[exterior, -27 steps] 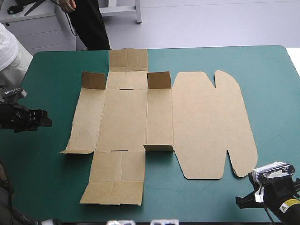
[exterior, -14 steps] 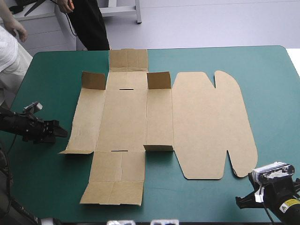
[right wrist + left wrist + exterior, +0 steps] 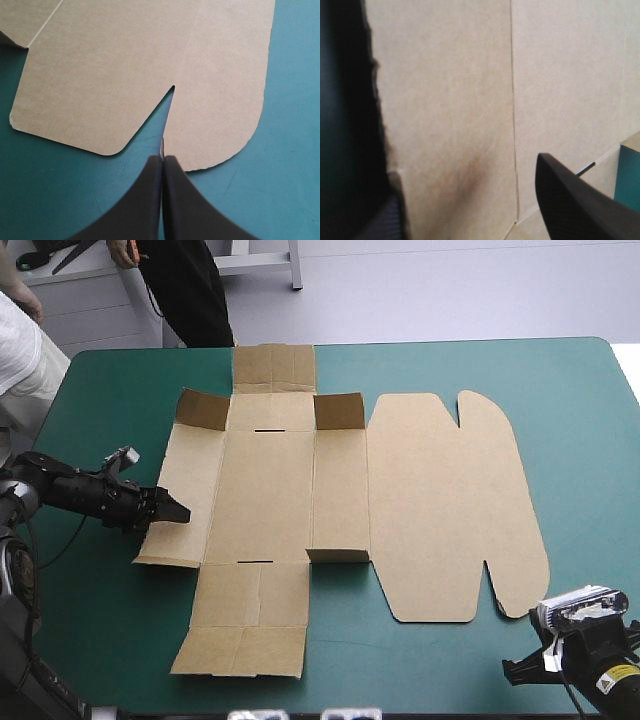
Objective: Fold the box
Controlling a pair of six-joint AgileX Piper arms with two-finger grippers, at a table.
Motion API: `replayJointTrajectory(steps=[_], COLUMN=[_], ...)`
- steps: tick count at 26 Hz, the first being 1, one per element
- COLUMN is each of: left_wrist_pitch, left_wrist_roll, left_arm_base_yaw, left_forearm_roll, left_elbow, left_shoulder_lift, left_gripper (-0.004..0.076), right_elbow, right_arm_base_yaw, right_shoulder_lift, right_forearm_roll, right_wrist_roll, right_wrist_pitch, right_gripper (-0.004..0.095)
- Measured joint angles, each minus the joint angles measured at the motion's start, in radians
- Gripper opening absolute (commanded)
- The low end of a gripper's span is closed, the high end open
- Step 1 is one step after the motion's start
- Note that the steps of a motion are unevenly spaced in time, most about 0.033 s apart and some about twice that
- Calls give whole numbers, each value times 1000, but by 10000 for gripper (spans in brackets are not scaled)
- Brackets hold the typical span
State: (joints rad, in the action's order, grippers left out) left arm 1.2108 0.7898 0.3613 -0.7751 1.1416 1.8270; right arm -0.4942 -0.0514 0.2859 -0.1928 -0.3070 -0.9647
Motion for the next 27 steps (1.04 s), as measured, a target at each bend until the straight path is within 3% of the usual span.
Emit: replayJointTrajectory(steps=[11, 14, 19, 23, 27], left_wrist_pitch=[1, -1, -13, -17, 1], left_wrist_roll=[-16, -16, -24, -37, -22], left_arm_base_yaw=[-36, -36, -44, -46, -48], left_forearm_roll=[-14, -23, -51, -52, -76], left_elbow=[1, 1, -6, -12, -12], left_shoulder_lift=[6, 8, 23, 31, 31], left_gripper=[429, 377, 201, -3, -8], right_elbow=[0, 0, 0, 0, 0], right_arm_base_yaw=[0, 0, 0, 0, 0], right_shoulder_lift=[0, 0, 0, 0, 0], right_forearm_roll=[-2, -3, -3, -3, -3], right_wrist_roll=[0, 0, 0, 0, 0], right_wrist_pitch=[0, 0, 0, 0, 0], right_gripper=[-14, -14, -14, -14, -14])
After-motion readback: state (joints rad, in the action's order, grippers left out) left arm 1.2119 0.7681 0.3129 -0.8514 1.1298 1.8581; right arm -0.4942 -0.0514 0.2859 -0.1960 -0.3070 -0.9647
